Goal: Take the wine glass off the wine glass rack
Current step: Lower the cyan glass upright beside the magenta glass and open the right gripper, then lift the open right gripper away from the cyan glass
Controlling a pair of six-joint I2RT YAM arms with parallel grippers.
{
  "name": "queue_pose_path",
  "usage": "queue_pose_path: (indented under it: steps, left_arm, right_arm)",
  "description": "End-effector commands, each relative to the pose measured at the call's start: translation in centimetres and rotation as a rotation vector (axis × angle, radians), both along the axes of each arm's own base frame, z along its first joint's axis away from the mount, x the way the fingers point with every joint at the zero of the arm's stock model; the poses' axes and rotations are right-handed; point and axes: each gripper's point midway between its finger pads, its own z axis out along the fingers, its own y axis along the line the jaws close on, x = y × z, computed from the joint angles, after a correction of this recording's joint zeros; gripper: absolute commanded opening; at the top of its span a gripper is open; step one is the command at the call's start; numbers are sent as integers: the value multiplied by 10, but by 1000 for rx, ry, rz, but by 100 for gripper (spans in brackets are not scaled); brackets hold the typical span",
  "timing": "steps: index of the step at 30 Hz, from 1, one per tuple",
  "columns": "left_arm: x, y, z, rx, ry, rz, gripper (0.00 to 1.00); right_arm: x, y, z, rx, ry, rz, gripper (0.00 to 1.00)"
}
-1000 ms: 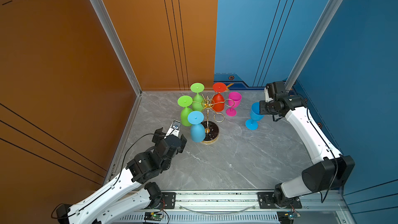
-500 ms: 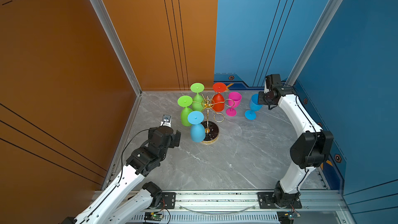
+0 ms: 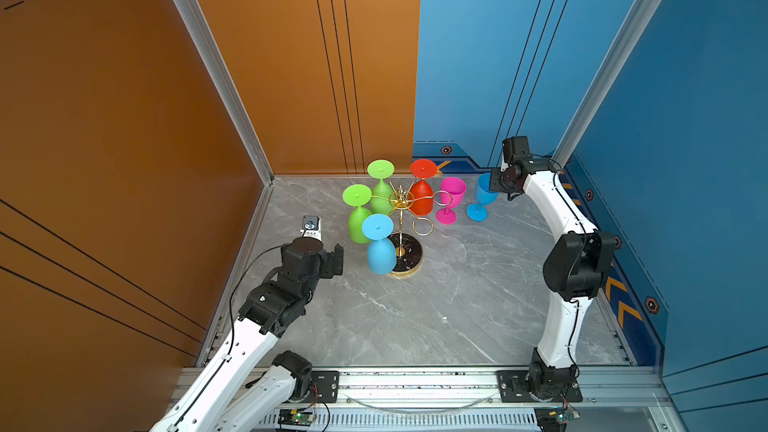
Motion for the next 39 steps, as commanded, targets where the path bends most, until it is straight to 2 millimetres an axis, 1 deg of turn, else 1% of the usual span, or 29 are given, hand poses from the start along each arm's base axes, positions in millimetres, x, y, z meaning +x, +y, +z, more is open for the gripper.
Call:
queue_pose_path:
  steps: [1,2,3,4,10,14,22,27,30,34,39]
  left_arm:
    - [1,-2,1,-31,-15,-9,98]
    - [1,-3,0,-34,-16,-15,98]
    - [1,-3,1,-33,-17,-14,98]
    - [2,-3,0,-35,-17,-13,98]
    - [2,-3,0,-32,-17,-12,98]
    - [2,-7,1,-44,-22,-32,98]
    - [2,-7,1,-46,-27,-34,98]
    - [2,-7,2,-48,-29,-37,98]
    - [2,-8,1,-50,-28,-37,98]
    - [1,-8,2,-52,-31,-38,98]
    - [1,-8,2,-53,-31,-39,98]
  right_arm:
    - [9,1,6,-6,-31,-25,0]
    - [10,2,9,-7,-38,-23,0]
    - [13,4,0,-10,-22,-22,0]
    - [15,5,-5,-14,-15,-21,0]
    - [19,7,-9,-41,-12,-26,0]
    - [20,7,-14,-61,-1,-30,0]
    - [21,14,-26,-58,27,-14,0]
    - [22,17,-28,-60,37,-9,0]
    - [21,17,-29,-61,43,-9,3]
    - [20,18,-30,-61,47,-5,9]
    - [20,20,-30,-50,48,-1,12]
